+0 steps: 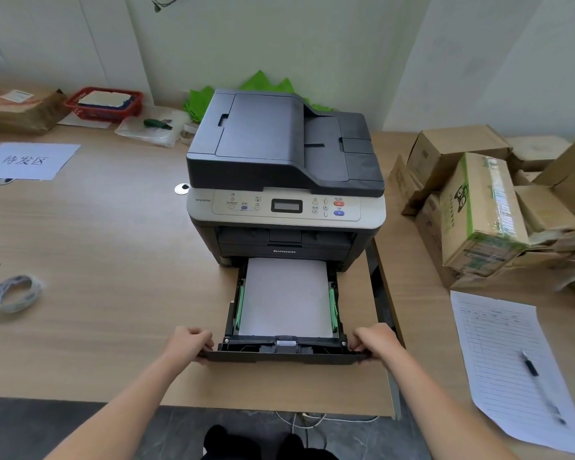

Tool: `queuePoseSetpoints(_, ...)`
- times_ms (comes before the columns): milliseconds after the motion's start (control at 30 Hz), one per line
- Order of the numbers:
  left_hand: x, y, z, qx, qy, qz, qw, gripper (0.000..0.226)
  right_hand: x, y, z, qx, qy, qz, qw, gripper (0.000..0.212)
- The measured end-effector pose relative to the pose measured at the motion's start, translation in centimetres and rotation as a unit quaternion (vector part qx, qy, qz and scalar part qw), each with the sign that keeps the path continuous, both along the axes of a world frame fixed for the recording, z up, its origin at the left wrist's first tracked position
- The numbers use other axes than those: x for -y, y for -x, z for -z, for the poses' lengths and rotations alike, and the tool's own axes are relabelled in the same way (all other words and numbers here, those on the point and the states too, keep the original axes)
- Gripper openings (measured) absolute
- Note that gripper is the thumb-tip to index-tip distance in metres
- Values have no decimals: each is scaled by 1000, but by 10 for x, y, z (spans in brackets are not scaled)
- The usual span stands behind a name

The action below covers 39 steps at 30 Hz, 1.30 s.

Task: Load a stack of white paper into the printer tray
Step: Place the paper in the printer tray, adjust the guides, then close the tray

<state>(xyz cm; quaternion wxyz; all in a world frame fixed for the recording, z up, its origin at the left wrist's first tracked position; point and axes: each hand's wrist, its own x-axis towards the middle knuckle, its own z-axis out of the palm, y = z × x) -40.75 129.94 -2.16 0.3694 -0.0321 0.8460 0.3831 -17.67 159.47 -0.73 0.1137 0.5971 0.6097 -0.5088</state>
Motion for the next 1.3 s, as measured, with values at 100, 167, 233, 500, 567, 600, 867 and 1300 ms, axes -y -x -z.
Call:
queuePoseSetpoints(100,-7,6,3,-14,-8,-11,1000,10,-9,6,9,-7,-26,-21,999,23)
queuePoseSetpoints(167,-12,6,2,-57,3,-17,998,3,-7,12,7,-9,-47,-40,998,23)
queuePoseSetpoints(233,-20,5,-2,-96,16,-32,995,10,-5,19,5,-17,-78,-55,995,27)
queuePoseSetpoints(500,-38,17,10,-79,-49,-161,983,25,-12,39,8,-70,-168,-18,983,21)
queuePoseSetpoints(567,-42,14,9,-82,-66,-179,978,29,-11,41,9,-95,-179,55,978,30)
queuePoseSetpoints(600,-43,10,8,-86,-81,-182,976,32,-10,40,11,-99,-167,110,975,37)
queuePoseSetpoints(867,-43,-3,24,-118,-86,-35,989,84,12,36,23,-213,-7,371,904,32)
queuePoseSetpoints(1300,-98,36,20,-140,-39,9,989,133,-19,94,11,-109,-155,27,982,91)
